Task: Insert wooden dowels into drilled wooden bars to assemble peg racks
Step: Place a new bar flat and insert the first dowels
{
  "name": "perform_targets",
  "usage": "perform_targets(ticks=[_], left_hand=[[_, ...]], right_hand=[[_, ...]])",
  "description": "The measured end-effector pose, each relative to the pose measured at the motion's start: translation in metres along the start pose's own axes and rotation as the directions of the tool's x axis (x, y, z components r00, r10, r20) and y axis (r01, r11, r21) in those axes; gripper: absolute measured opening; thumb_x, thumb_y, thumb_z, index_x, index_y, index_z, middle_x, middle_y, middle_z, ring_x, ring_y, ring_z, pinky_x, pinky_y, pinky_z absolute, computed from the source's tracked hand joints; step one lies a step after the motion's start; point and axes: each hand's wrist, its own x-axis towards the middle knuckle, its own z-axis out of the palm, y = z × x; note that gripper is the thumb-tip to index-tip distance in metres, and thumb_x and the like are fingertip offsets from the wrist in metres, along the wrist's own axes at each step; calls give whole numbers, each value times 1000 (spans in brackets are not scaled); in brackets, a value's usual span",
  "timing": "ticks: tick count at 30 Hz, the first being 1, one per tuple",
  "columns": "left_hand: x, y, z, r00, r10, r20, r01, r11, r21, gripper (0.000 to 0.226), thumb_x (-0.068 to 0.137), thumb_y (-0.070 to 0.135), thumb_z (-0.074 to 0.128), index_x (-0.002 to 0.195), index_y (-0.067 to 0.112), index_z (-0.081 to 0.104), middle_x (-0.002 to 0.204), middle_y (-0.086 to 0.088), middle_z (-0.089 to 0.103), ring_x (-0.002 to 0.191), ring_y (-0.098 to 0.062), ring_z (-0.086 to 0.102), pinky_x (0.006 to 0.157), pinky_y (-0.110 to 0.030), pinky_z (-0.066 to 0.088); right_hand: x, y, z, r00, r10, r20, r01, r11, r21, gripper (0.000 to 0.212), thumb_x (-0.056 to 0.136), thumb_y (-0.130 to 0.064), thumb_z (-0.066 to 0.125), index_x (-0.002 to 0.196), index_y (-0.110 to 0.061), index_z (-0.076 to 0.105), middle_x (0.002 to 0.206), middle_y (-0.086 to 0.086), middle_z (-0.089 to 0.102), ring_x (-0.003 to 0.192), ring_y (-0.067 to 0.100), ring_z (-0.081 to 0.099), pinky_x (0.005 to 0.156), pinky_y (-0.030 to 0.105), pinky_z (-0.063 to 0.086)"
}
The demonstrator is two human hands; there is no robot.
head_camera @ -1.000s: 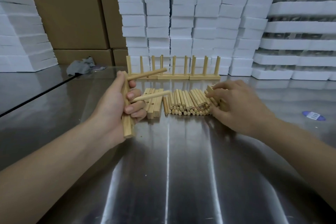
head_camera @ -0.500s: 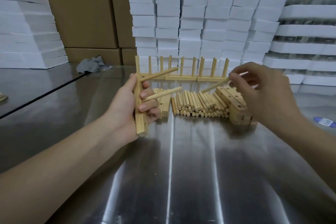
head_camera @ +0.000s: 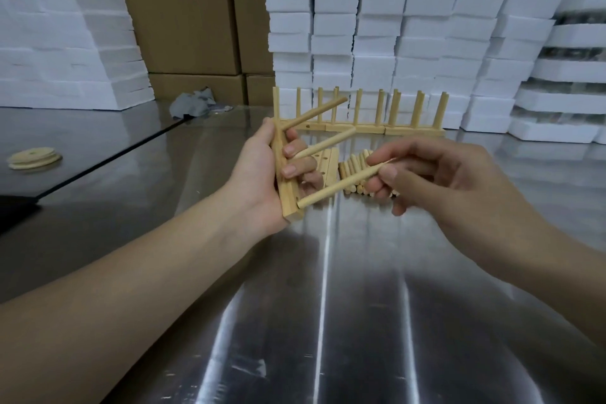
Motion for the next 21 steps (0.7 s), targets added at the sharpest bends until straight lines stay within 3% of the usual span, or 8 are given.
perform_targets(ticks=[8, 13, 16, 18, 21], left_hand=[[-2, -3, 3, 999, -11, 38, 10, 1000, 27, 50, 108, 60, 43, 82, 20, 57, 61, 8, 37, 38, -7, 33, 49, -22, 34], [-2, -1, 3, 1000, 14, 6, -14, 1000, 25, 48, 108, 60, 44, 82, 21, 58, 61, 7, 36, 38, -6, 32, 51, -21, 33], [-3, -3, 3, 999, 27, 19, -27, 999, 33, 47, 107, 61, 45, 84, 22, 58, 60, 7, 36, 38, -6, 31, 52, -22, 32], [-4, -5, 5, 996, 73, 43, -76, 993, 93, 46, 107, 62, 44, 86, 22, 56, 60, 7, 36, 37, -7, 30, 52, -23, 32], [-6, -8, 7, 960, 242, 140, -276, 906, 321, 46, 110, 61, 38, 92, 21, 52, 61, 8, 35, 39, -9, 26, 56, -29, 23]], right_hand=[[-1, 2, -2, 998, -51, 23, 53, 994, -95, 14, 98, -1, 66, 105, -10, 75, 87, 10, 80, 82, 21, 76, 67, 26, 59], [-3, 0, 0, 996, -40, 81, 50, 990, -134, 15, 94, -19, 69, 105, -12, 76, 89, 5, 81, 84, 21, 78, 67, 26, 60], [-4, 0, -1, 997, -7, 78, 21, 983, -184, 22, 95, -32, 66, 95, -13, 76, 83, 4, 80, 74, 16, 76, 63, 24, 58], [-4, 2, 0, 993, 70, 91, -48, 973, -226, 34, 97, -43, 61, 84, -15, 76, 74, 5, 77, 63, 14, 70, 57, 22, 54], [-5, 8, 5, 937, 329, 119, -288, 917, -275, 51, 103, -53, 52, 67, -22, 71, 55, 0, 63, 48, 10, 54, 48, 19, 43]])
